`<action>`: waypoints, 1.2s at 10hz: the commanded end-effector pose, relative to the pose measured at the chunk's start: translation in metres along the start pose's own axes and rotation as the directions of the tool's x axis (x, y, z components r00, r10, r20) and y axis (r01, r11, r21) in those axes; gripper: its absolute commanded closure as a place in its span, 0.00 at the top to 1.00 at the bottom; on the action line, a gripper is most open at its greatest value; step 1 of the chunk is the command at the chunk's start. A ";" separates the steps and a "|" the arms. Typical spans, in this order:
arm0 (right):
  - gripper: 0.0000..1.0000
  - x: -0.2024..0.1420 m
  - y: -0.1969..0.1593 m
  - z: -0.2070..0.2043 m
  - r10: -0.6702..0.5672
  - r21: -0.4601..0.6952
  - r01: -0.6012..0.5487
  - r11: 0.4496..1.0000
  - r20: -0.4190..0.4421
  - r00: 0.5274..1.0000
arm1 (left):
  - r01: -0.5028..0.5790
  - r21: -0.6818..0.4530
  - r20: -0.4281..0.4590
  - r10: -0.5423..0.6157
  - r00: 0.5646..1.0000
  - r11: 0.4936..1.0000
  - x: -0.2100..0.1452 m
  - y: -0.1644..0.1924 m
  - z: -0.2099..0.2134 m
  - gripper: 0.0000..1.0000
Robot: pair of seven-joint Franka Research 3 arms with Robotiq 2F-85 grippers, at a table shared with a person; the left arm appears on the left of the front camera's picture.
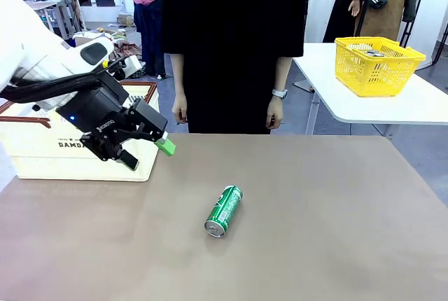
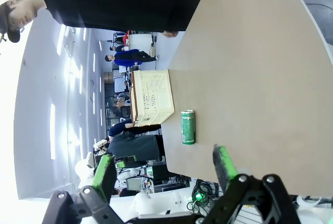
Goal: Place the drinks into the Shopping basket.
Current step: Pick up one drink and place it into the Shopping basket.
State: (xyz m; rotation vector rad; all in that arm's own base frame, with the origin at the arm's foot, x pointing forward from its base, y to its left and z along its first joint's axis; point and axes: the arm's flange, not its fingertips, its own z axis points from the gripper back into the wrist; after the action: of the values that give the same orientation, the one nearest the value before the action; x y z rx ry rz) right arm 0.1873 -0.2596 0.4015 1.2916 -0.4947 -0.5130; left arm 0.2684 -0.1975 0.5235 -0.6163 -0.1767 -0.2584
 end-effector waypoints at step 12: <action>1.00 0.000 0.003 0.000 0.011 0.016 -0.011 1.000 0.009 1.000 | 0.043 0.532 -0.050 -0.019 0.999 0.846 0.106 -0.105 -0.185 1.00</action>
State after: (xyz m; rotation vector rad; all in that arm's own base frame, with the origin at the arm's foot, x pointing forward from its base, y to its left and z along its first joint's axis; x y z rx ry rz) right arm 0.1871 -0.2596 0.4018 1.2918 -0.4942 -0.5127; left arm 0.3446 -0.3877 0.4516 -0.0308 -0.2152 -0.2531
